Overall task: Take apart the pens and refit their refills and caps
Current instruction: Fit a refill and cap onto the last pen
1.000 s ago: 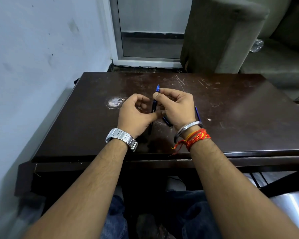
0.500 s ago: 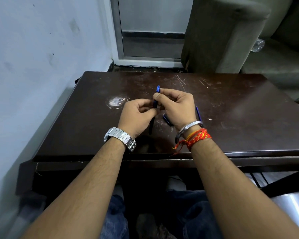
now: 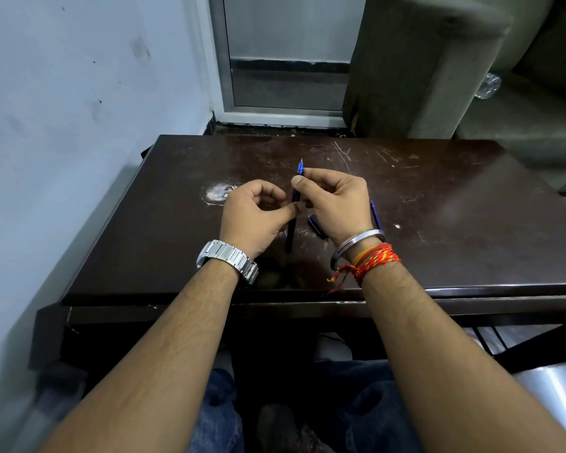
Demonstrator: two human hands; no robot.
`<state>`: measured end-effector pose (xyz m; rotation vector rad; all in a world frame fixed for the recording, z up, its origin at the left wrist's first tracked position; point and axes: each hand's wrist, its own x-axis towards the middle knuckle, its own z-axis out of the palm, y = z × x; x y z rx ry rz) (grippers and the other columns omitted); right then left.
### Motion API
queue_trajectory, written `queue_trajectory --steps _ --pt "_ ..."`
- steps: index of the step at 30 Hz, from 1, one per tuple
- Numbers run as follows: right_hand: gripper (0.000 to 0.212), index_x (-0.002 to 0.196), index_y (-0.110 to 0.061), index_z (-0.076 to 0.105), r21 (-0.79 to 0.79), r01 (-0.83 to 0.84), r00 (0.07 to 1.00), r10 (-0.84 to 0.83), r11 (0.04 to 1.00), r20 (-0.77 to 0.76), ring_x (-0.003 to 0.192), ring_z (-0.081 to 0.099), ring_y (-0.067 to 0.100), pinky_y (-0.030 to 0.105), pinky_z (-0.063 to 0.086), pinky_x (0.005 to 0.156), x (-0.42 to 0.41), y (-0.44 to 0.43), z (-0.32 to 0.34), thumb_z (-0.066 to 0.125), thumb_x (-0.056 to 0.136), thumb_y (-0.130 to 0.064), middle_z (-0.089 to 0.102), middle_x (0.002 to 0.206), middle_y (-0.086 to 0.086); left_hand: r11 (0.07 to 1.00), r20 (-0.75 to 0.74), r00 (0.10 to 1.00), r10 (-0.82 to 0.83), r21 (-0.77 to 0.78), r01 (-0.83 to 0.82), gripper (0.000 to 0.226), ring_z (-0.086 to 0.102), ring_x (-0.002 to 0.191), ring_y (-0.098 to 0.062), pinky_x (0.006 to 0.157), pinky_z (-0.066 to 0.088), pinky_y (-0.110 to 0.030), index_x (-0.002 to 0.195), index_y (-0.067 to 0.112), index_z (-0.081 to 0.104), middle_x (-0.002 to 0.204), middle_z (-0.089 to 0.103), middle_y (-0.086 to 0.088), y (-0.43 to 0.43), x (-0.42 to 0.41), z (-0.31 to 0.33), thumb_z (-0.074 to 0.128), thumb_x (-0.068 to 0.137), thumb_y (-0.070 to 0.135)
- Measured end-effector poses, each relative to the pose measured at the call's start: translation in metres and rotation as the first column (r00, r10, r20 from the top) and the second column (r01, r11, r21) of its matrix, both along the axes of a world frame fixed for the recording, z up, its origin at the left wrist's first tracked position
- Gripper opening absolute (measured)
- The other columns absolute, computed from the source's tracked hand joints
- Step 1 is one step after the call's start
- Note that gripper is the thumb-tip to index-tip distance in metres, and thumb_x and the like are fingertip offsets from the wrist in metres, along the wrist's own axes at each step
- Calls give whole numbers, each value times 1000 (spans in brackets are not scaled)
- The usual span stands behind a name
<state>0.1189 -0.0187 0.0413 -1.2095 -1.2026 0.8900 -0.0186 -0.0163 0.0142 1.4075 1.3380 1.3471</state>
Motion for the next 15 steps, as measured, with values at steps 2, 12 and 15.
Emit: queue_trajectory --steps 2,12,15 --pt "15 95 -6 76 10 -4 1000 4 1000 2 62 66 2 18 54 59 0 -1 1 76 82 -12 74 75 1 1000 7 1000 -15 -8 15 33 70 74 -13 69 62 -41 81 27 69 78 72 3 0 0 1 87 55 36" --pt "10 92 -7 76 -7 -27 998 27 1000 65 51 60 -1 16 53 53 -1 -2 5 74 84 -12 71 68 1 999 -48 998 -47 -12 47 16 75 72 -17 69 63 -46 77 32 78 75 77 2 -1 2 1 84 64 27" --pt "13 81 -14 76 -67 -29 997 33 997 64 62 64 10 36 60 70 4 2 5 70 87 -24 74 75 12 1000 -69 998 13 -2 -13 18 73 68 -11 66 62 -36 75 31 73 73 75 4 -1 1 1 87 69 21"
